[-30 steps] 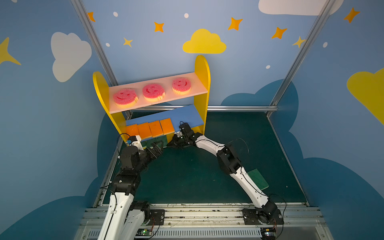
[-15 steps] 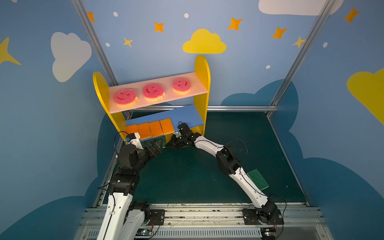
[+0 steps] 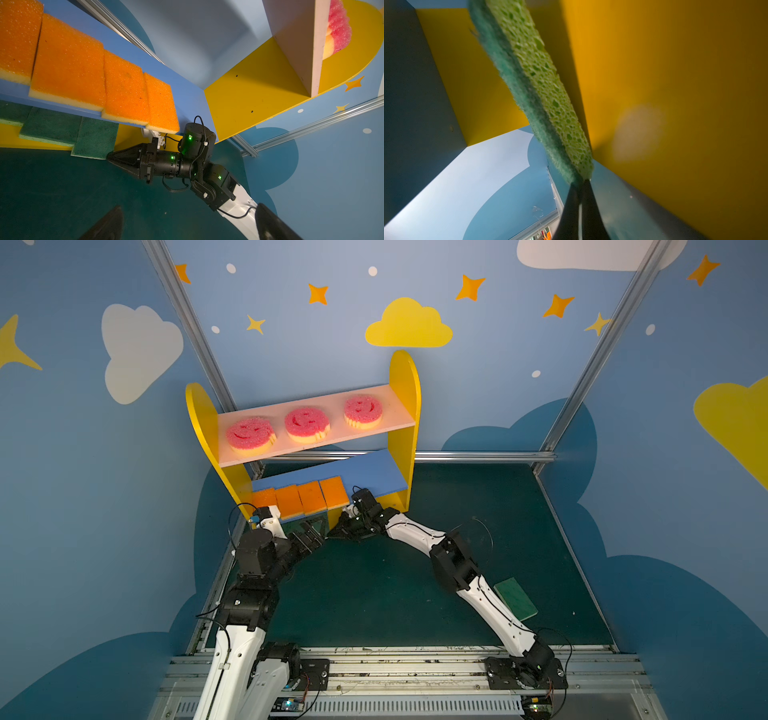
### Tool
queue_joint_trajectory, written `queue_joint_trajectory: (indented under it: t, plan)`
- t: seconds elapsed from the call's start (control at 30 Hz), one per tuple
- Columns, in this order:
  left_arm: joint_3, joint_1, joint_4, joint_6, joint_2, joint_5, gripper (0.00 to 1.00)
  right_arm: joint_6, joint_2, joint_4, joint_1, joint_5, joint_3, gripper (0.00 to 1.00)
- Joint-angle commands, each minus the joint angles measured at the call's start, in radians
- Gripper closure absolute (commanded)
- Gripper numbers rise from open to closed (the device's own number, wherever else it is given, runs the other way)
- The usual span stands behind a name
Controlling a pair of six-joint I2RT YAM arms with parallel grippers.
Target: Place and organize the cleaning sponges onto the shelf
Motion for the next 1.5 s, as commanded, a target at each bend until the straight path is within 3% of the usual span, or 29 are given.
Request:
queue_joint_trajectory:
  t: [0.0,0.17,0.33,0.7,0.8,0.9,1.0,1.1,1.27,1.47]
  plan:
    - [-0.009,0.005,0.006,0.001,-0.001,0.013,0.03,-0.022,0.019,-0.018,0.011,-0.015,0.026,1.0]
    - [-0.01,0.004,0.004,0.001,-0.003,0.039,0.03,-0.016,0.027,-0.009,0.01,-0.014,0.026,0.97]
    - [-0.013,0.005,0.002,0.001,-0.003,0.038,0.03,-0.018,0.015,-0.008,-0.004,-0.016,0.012,0.77]
    - [-0.021,0.005,0.006,0.005,0.003,0.047,0.03,-0.03,-0.022,0.012,-0.037,-0.012,-0.01,0.65]
    - [-0.038,0.005,-0.006,0.024,0.0,0.053,0.03,-0.05,-0.034,0.012,-0.041,-0.023,-0.017,0.56]
    - [-0.131,0.005,0.065,-0.042,-0.012,0.09,0.04,-0.069,-0.068,0.008,-0.047,-0.038,-0.061,0.51]
    - [-0.258,0.004,0.213,-0.151,0.013,0.133,0.19,-0.095,-0.133,0.006,-0.055,-0.043,-0.149,0.49]
    - [-0.312,0.004,0.267,-0.195,0.093,0.132,0.54,-0.121,-0.206,-0.018,-0.064,-0.042,-0.236,0.5]
    - [-0.368,0.004,0.369,-0.246,0.19,0.111,0.96,-0.144,-0.331,0.029,-0.09,-0.031,-0.436,0.54]
    - [-0.432,0.004,0.54,-0.3,0.357,0.068,0.97,-0.164,-0.437,0.05,-0.121,-0.038,-0.603,0.58]
